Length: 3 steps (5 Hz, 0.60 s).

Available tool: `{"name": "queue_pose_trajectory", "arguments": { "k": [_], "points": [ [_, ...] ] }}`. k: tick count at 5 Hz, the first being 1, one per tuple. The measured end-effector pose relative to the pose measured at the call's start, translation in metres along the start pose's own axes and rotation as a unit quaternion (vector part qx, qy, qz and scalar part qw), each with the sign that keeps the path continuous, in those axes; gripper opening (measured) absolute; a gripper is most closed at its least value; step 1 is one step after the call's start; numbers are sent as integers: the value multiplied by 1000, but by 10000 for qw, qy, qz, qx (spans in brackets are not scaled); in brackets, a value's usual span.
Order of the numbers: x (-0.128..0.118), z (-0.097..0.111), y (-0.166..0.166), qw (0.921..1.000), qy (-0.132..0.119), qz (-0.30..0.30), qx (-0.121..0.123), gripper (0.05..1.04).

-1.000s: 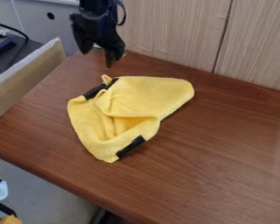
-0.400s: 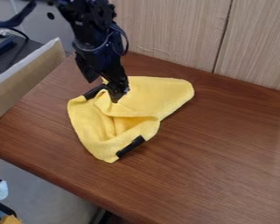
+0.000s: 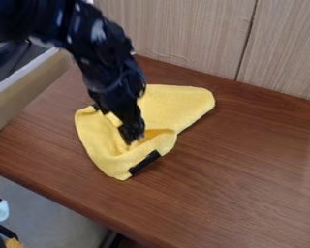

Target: Fold the cloth from bottom right to top left

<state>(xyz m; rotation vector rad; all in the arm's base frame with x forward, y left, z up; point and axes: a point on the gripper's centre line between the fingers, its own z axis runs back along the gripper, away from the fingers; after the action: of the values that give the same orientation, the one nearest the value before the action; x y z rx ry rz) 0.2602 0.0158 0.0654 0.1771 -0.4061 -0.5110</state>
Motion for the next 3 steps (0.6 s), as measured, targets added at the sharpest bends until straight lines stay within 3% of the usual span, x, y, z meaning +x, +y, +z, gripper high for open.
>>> {"name": "queue_pose_trajectory", "arguments": {
  "k": [2, 3],
  "points": [
    [-10, -33, -25, 9981, 379, -488, -39, 1001],
    [-11, -48, -29, 9963, 576, -643, 3, 949]
  ]
}}
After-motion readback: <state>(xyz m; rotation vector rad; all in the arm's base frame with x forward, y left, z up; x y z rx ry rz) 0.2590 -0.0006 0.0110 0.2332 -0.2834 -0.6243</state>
